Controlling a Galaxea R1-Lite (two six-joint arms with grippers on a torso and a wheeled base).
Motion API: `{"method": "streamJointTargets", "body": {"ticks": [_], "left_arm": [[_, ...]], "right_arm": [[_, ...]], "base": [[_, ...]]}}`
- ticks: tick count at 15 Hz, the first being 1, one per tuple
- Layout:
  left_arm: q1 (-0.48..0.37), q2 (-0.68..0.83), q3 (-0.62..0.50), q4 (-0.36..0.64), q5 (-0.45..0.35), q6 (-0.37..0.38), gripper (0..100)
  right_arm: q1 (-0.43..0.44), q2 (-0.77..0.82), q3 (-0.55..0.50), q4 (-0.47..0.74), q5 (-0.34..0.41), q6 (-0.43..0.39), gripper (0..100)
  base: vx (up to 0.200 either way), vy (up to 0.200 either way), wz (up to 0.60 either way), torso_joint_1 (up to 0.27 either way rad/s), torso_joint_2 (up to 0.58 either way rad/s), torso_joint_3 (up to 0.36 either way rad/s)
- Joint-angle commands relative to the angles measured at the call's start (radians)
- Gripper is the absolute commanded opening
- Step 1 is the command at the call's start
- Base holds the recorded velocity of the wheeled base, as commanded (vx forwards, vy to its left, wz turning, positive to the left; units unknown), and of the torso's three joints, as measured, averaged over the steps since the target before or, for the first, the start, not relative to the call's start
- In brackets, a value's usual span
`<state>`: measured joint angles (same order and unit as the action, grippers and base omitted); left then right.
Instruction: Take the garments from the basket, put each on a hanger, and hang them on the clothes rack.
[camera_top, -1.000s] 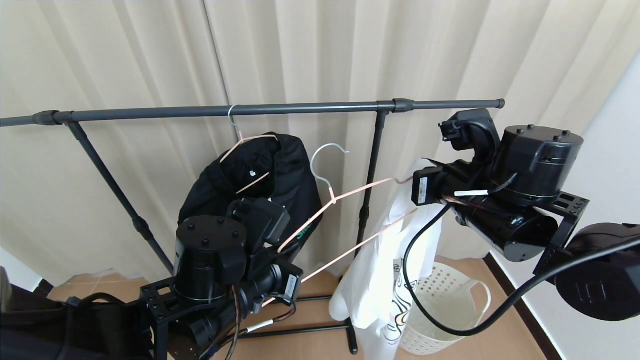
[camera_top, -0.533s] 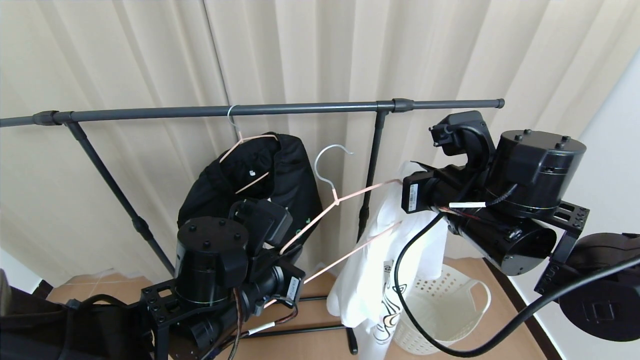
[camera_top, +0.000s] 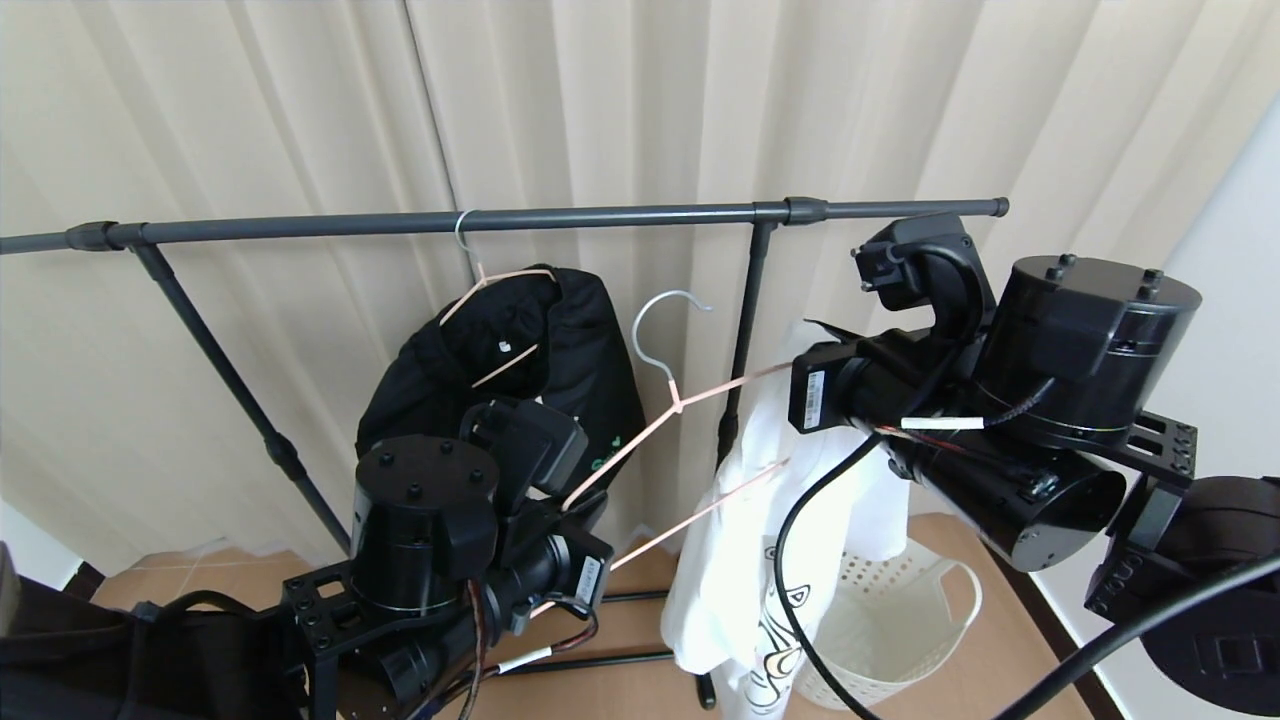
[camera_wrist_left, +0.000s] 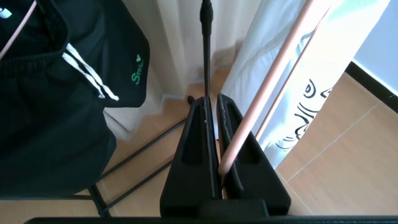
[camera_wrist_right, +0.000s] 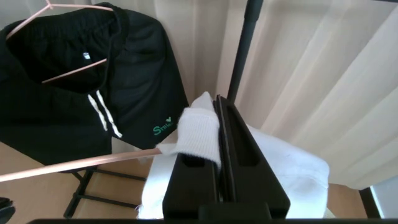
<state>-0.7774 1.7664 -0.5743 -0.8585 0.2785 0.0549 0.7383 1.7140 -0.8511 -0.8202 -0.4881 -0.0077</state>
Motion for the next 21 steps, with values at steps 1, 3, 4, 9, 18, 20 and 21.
{"method": "streamJointTargets", "body": {"ticks": [1, 3, 4, 9, 18, 20, 21], "left_arm": [[0.0, -0.001, -0.001, -0.001, 0.001, -0.001, 0], [-0.002, -0.002, 0.001, -0.001, 0.001, -0.001, 0], [0.0, -0.002, 0.001, -0.001, 0.001, -0.001, 0], [-0.002, -0.004, 0.002, -0.002, 0.001, -0.001, 0], [0.0, -0.01, 0.007, -0.001, 0.001, -0.003, 0], [0.0, -0.01, 0.004, -0.002, 0.001, -0.003, 0], [0.0, -0.01, 0.004, -0.001, 0.001, -0.003, 0]], "right_arm": [[0.021, -0.008, 0.001, 0.0, 0.0, 0.0, 0], [0.038, -0.01, 0.006, -0.002, -0.001, 0.002, 0], [0.041, -0.008, 0.007, -0.002, 0.0, 0.003, 0], [0.092, -0.008, 0.003, -0.002, -0.001, 0.026, 0], [0.176, -0.007, 0.01, -0.059, -0.018, 0.037, 0], [0.196, -0.007, 0.014, -0.062, -0.018, 0.037, 0], [0.204, -0.007, 0.014, -0.069, -0.02, 0.037, 0]], "base": [[0.0, 0.0, 0.0, 0.0, 0.0, 0.0], [0.0, 0.0, 0.0, 0.0, 0.0, 0.0], [0.0, 0.0, 0.0, 0.0, 0.0, 0.0], [0.0, 0.0, 0.0, 0.0, 0.0, 0.0], [0.0, 0.0, 0.0, 0.0, 0.0, 0.0], [0.0, 0.0, 0.0, 0.0, 0.0, 0.0], [0.0, 0.0, 0.0, 0.0, 0.0, 0.0]]}}
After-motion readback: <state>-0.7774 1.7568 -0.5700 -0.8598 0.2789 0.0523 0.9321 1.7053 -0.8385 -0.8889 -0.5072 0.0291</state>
